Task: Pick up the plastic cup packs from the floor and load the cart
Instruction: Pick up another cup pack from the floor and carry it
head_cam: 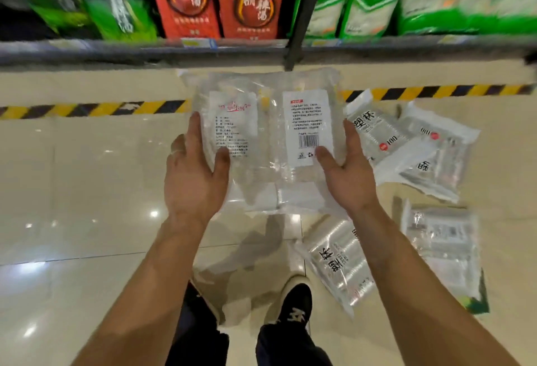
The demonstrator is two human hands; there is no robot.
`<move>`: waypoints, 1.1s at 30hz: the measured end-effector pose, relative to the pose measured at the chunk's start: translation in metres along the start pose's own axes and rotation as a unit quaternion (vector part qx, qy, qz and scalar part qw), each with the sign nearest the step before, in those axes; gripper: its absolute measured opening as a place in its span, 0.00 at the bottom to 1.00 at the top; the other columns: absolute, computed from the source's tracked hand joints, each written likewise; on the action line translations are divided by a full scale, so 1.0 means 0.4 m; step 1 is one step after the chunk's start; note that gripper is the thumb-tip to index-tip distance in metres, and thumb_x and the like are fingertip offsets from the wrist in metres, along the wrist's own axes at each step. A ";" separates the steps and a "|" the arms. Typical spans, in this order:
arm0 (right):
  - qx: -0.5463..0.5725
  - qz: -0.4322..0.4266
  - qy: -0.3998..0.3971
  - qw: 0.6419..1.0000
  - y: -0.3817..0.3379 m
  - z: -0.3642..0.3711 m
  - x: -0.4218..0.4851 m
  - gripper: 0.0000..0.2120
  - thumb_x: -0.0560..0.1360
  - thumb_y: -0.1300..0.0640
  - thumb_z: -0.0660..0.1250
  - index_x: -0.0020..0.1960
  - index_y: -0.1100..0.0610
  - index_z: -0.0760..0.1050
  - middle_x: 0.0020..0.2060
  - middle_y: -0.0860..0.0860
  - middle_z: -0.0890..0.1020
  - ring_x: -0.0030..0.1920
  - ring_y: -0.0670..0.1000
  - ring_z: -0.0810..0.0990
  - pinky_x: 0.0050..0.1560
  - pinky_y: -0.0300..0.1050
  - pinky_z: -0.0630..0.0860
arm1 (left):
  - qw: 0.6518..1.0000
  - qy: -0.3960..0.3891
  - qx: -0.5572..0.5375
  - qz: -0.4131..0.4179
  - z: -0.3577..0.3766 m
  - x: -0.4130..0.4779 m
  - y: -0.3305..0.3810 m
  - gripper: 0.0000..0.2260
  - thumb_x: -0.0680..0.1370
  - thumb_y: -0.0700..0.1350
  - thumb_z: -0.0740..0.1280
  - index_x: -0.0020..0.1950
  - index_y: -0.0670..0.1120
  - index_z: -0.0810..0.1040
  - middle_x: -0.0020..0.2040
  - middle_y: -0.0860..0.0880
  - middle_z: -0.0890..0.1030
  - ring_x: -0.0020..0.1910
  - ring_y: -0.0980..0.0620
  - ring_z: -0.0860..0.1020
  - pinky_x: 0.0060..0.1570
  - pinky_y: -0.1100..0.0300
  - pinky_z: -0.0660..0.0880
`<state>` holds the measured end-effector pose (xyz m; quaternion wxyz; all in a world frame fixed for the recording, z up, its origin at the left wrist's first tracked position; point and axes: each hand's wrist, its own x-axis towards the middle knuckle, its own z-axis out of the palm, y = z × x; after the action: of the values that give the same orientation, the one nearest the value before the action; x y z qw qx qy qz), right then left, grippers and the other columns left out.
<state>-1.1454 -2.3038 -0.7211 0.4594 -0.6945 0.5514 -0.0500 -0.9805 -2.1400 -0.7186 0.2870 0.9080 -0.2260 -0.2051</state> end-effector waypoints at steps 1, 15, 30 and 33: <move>-0.002 -0.014 0.001 1.000 -0.078 -0.043 -0.047 0.34 0.79 0.46 0.63 0.79 0.44 0.50 0.72 0.47 0.69 0.71 0.51 0.69 0.69 0.49 0.67 | 1.000 0.011 -0.003 0.005 -0.088 -0.020 0.049 0.34 0.76 0.61 0.55 0.79 0.52 0.52 0.71 0.40 0.67 0.66 0.39 0.69 0.60 0.48 0.68; -0.076 -0.304 -0.047 0.949 -1.125 -0.438 -0.715 0.30 0.77 0.39 0.61 0.76 0.43 0.58 0.69 0.45 0.72 0.68 0.51 0.71 0.66 0.50 0.69 | 0.988 0.149 -0.042 -0.010 -1.269 -0.394 0.387 0.31 0.75 0.67 0.56 0.76 0.61 0.53 0.64 0.44 0.74 0.60 0.43 0.74 0.57 0.45 0.74; -0.086 -0.519 -0.193 0.828 -1.748 0.050 -1.350 0.31 0.77 0.39 0.61 0.76 0.46 0.56 0.64 0.51 0.76 0.63 0.55 0.74 0.55 0.50 0.72 | 0.902 0.395 -0.044 -0.168 -2.025 -0.849 -0.014 0.30 0.78 0.60 0.60 0.77 0.59 0.54 0.70 0.44 0.70 0.66 0.41 0.71 0.63 0.46 0.68; -0.097 -0.539 -0.249 0.798 -1.806 0.178 -1.468 0.31 0.78 0.40 0.61 0.77 0.45 0.55 0.67 0.48 0.73 0.67 0.54 0.72 0.55 0.47 0.69 | 0.876 0.437 -0.048 -0.199 -2.108 -0.964 -0.096 0.29 0.78 0.59 0.61 0.77 0.58 0.54 0.72 0.44 0.70 0.67 0.42 0.70 0.62 0.48 0.68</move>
<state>-0.8115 -1.8075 -0.0041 0.4097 -0.9091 -0.0441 -0.0608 -0.8596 -1.5467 -0.0153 0.3533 0.9160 0.1180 0.1490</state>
